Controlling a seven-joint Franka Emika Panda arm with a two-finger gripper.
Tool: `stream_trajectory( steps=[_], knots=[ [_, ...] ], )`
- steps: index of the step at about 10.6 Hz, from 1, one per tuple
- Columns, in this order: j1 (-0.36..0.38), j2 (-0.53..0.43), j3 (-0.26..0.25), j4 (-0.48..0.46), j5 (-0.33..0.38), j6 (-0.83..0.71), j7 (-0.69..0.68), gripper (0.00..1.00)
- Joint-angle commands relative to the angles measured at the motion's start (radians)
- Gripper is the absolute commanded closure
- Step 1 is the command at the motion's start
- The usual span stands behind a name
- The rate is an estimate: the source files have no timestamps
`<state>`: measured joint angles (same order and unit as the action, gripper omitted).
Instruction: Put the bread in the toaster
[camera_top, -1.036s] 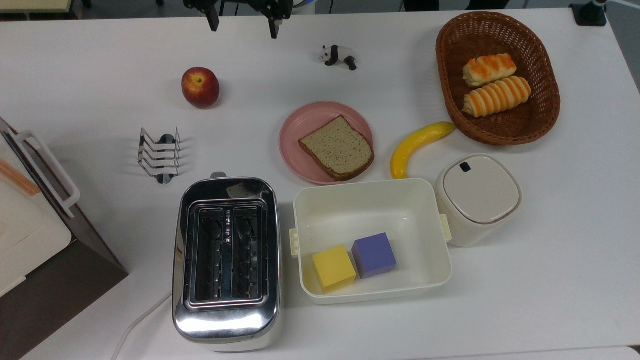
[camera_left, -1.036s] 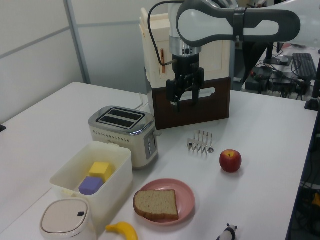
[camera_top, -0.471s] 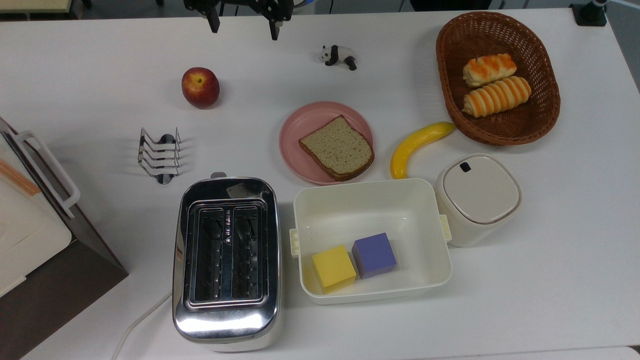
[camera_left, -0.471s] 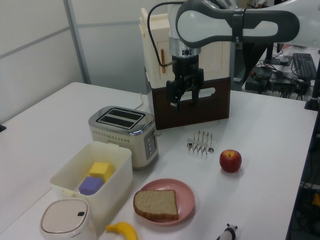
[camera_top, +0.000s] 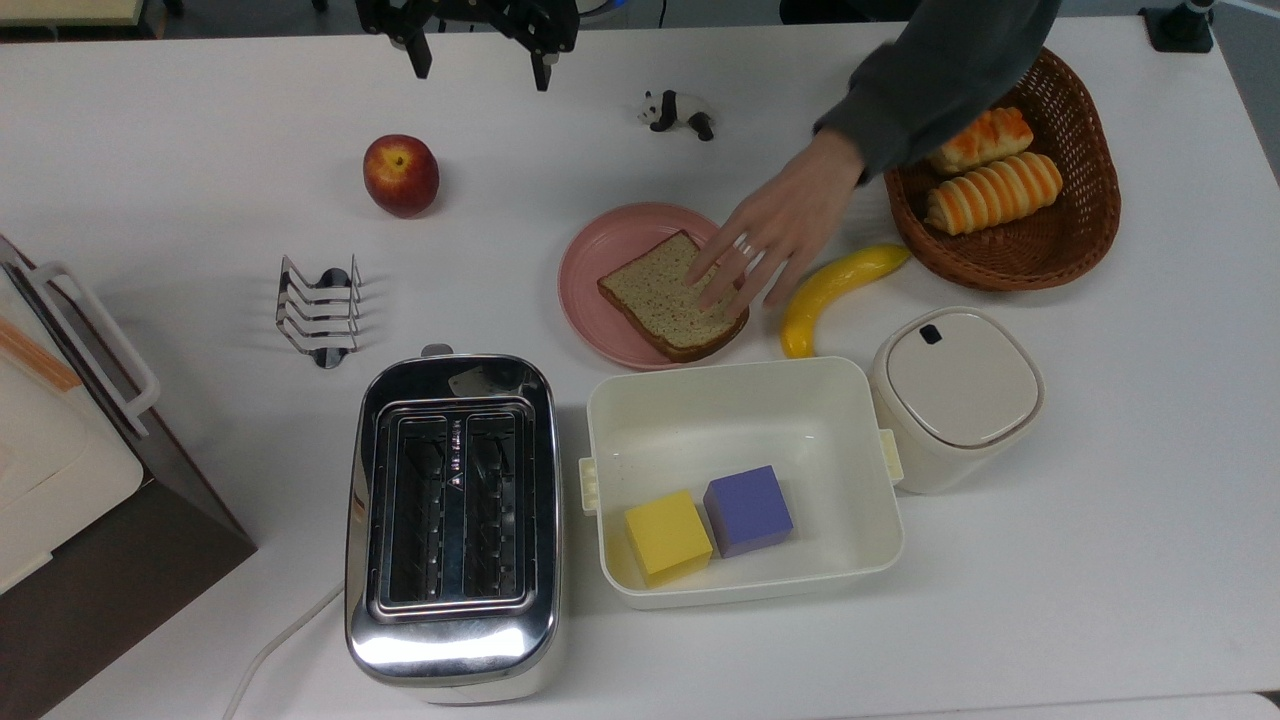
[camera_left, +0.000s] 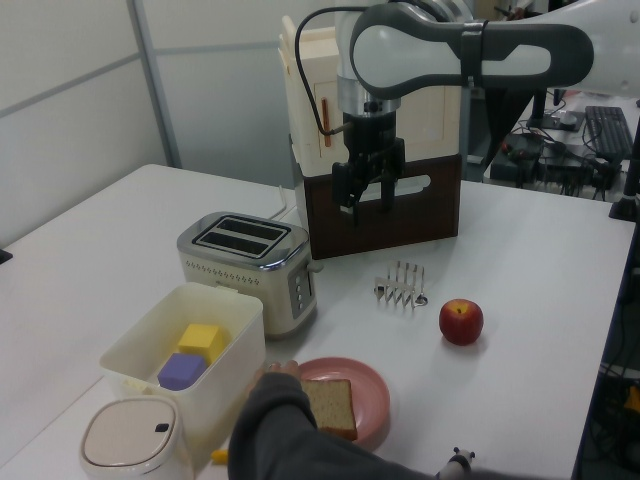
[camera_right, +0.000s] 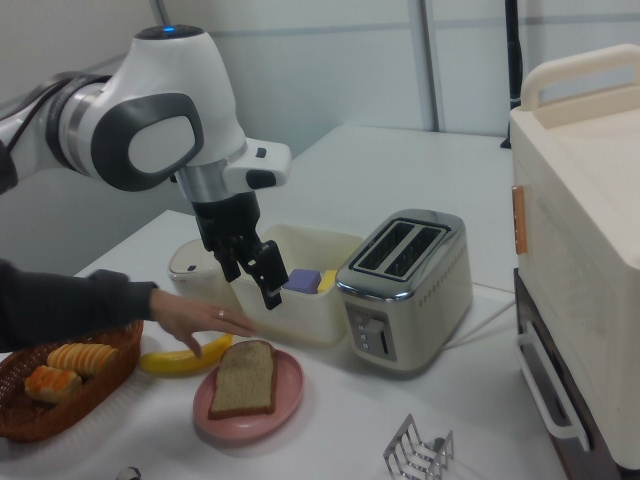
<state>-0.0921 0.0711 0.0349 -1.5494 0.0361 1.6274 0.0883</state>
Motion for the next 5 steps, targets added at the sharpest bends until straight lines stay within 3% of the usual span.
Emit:
stream_trajectory(
  steps=[1, 5],
  knots=[
    [-0.003, 0.006, -0.006, -0.006, -0.016, 0.051, -0.027, 0.0],
    [-0.005, 0.004, -0.006, -0.008, -0.015, 0.048, -0.027, 0.0]
  ],
)
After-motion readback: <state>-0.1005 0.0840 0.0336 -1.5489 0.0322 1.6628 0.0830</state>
